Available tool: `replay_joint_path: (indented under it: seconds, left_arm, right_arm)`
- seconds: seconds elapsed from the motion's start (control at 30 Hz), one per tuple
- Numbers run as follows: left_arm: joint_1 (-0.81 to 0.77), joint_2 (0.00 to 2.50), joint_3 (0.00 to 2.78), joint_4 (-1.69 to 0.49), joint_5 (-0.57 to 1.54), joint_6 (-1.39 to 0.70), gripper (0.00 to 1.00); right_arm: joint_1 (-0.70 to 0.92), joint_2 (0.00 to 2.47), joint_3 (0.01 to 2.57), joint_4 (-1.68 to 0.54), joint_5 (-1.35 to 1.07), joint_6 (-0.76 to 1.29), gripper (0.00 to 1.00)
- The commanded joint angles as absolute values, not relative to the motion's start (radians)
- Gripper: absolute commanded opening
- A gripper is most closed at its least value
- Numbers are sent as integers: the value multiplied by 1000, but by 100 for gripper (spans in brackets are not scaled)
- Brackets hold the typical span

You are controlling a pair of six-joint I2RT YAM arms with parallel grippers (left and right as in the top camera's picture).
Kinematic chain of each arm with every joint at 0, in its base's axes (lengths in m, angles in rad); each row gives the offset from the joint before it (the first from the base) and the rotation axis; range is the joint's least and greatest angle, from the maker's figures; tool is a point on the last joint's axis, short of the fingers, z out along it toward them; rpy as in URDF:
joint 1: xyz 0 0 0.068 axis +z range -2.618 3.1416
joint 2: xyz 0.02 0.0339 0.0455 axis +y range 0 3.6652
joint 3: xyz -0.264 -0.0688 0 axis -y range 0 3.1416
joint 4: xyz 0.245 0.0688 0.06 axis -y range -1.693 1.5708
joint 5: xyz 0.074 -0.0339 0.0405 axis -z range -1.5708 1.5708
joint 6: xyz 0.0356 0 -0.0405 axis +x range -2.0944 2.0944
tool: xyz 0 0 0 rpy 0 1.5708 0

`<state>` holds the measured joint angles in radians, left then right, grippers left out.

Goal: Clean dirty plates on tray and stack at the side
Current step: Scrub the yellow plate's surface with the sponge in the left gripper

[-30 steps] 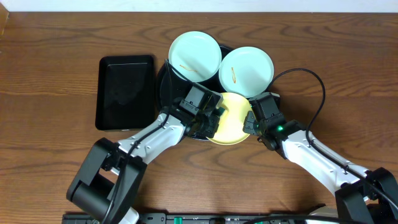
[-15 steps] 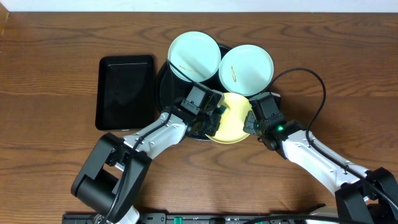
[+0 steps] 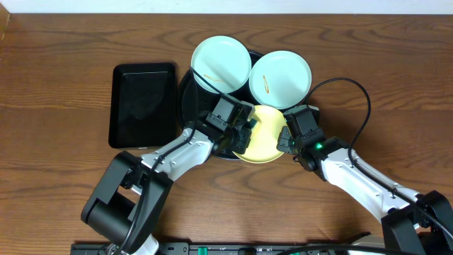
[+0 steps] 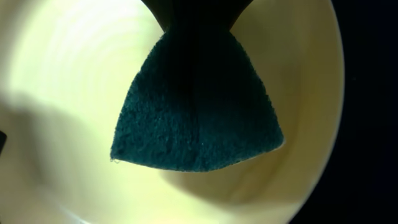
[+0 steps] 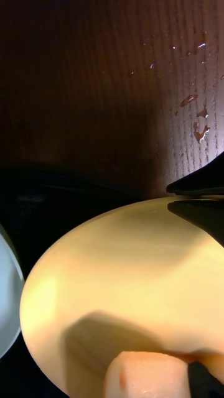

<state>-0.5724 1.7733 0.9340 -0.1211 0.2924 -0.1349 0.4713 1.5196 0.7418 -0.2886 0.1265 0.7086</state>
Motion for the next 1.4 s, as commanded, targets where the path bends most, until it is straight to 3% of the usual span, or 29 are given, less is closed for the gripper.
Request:
replay_joint_path:
  seconds: [0.0, 1.37]
  left_arm:
    - [-574, 1798, 897, -88, 268, -140, 8]
    - [-571, 1892, 884, 112, 178, -140, 8]
  right_arm:
    - [486, 1525, 734, -291, 123, 717, 1]
    - [486, 1525, 734, -297, 123, 717, 1]
